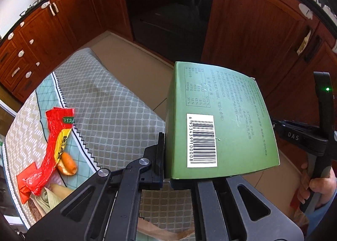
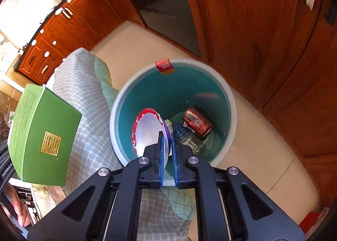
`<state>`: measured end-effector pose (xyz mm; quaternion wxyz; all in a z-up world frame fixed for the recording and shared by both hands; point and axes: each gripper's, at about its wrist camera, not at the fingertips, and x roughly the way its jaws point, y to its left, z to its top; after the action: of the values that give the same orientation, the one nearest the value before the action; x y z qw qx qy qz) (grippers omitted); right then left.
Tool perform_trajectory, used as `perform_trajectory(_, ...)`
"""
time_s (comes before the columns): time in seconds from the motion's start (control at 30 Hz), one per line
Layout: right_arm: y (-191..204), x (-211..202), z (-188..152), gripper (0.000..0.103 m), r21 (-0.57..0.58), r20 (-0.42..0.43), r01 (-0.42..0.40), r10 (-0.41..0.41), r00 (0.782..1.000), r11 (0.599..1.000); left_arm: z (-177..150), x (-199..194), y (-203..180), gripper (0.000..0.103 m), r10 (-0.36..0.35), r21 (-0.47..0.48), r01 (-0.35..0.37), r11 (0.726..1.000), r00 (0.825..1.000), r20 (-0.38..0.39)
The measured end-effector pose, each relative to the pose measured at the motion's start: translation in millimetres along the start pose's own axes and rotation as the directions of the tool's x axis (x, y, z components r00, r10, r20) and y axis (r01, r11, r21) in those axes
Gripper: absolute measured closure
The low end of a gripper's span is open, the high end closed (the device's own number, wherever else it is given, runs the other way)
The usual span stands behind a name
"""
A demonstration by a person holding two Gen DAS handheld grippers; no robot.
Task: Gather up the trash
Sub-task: 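Carry the box and lid over the bin and open both grippers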
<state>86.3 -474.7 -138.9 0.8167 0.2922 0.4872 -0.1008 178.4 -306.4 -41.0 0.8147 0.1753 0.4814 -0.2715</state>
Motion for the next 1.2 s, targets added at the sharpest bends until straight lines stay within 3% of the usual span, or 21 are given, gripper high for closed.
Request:
perform_trajectory(0.13, -8, 8, -1, 0.059, 0.018, -0.015, 0.0, 0.0, 1.0, 1.0, 9, 17, -9, 0.098, -0.007, 0.021, 0.007, 1.0, 1.0, -0.019)
perform_trajectory(0.23, -13, 7, 1, 0.055, 0.03, -0.001, 0.013, -0.013, 1.0, 0.999, 13, 31, -16, 0.098, -0.015, 0.037, 0.016, 0.999, 0.999, -0.038)
perform_trajectory(0.33, -20, -2, 5, 0.031, 0.055, 0.043, 0.037, -0.04, 0.998, 0.998, 15, 44, -26, 0.098, -0.021, 0.061, 0.024, 0.998, 0.998, -0.06)
perform_trajectory(0.37, -23, -7, 5, 0.028, 0.064, 0.062, 0.049, -0.053, 0.997, 0.997, 16, 49, -29, 0.098, -0.022, 0.068, 0.026, 0.997, 0.997, -0.068)
perform_trajectory(0.53, -29, -19, 8, 0.023, 0.083, 0.103, 0.069, -0.077, 0.992, 0.994, 19, 75, -47, 0.095, -0.033, 0.103, 0.045, 0.994, 0.993, -0.114)
perform_trajectory(0.77, -31, -17, 9, 0.023, 0.079, 0.086, 0.077, -0.084, 0.993, 0.994, 17, 106, -64, 0.088, -0.029, 0.132, 0.054, 0.99, 0.982, -0.185)
perform_trajectory(0.9, -31, -14, 10, 0.023, 0.074, 0.073, 0.084, -0.09, 0.993, 0.994, 14, 107, -64, 0.046, 0.004, 0.135, 0.018, 0.991, 0.986, -0.165)
perform_trajectory(1.2, -29, -5, 5, 0.023, 0.073, 0.043, 0.088, -0.091, 0.995, 0.993, 11, 103, -63, 0.045, 0.03, 0.126, -0.01, 0.992, 0.988, -0.154)
